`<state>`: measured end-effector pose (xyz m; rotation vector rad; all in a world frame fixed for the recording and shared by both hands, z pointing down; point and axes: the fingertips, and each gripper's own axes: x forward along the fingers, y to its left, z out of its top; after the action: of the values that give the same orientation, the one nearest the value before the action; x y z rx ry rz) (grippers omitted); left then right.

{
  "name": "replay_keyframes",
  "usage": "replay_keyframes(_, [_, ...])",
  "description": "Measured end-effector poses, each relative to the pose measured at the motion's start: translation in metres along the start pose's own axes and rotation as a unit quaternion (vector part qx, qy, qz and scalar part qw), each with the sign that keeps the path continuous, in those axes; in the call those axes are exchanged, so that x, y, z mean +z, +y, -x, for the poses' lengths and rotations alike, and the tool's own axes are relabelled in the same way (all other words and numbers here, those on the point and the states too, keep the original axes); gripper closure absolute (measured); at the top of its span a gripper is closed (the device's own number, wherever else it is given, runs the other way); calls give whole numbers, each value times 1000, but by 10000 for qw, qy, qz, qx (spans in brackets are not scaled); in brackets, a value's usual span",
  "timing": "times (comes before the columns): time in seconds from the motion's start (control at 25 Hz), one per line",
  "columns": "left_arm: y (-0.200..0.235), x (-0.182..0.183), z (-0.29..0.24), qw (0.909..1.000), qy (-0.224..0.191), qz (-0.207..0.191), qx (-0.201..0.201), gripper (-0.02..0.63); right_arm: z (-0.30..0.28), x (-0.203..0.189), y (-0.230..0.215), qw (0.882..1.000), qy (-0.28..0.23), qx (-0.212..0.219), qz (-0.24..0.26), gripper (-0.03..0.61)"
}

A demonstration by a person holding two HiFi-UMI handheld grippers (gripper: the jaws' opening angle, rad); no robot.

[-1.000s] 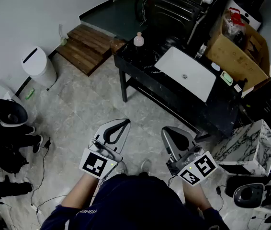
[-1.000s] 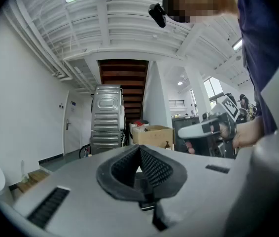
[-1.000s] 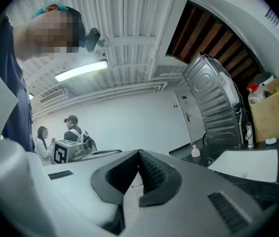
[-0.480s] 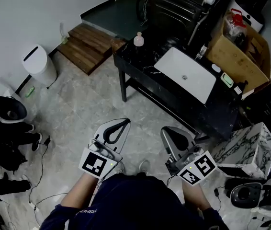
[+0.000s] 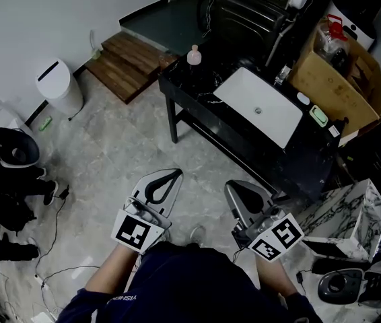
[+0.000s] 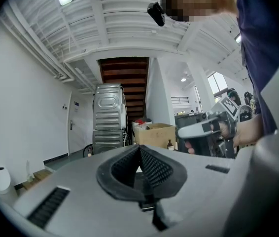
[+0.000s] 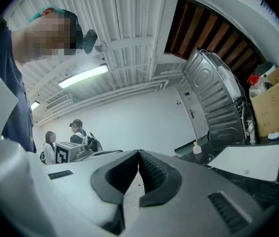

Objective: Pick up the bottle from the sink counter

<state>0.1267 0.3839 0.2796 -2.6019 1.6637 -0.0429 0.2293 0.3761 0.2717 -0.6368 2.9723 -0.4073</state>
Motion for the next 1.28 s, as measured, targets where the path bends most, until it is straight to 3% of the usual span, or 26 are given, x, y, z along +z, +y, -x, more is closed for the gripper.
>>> replay_keyframes(0.52, [-29, 0, -4, 9993, 80, -148, 340, 606, 25, 0, -14, 9993, 21, 359, -84, 555])
replay_keyframes(1.28, [6, -10, -32, 9995, 29, -93, 311, 607, -4, 0, -46, 9998, 22, 212, -62, 555])
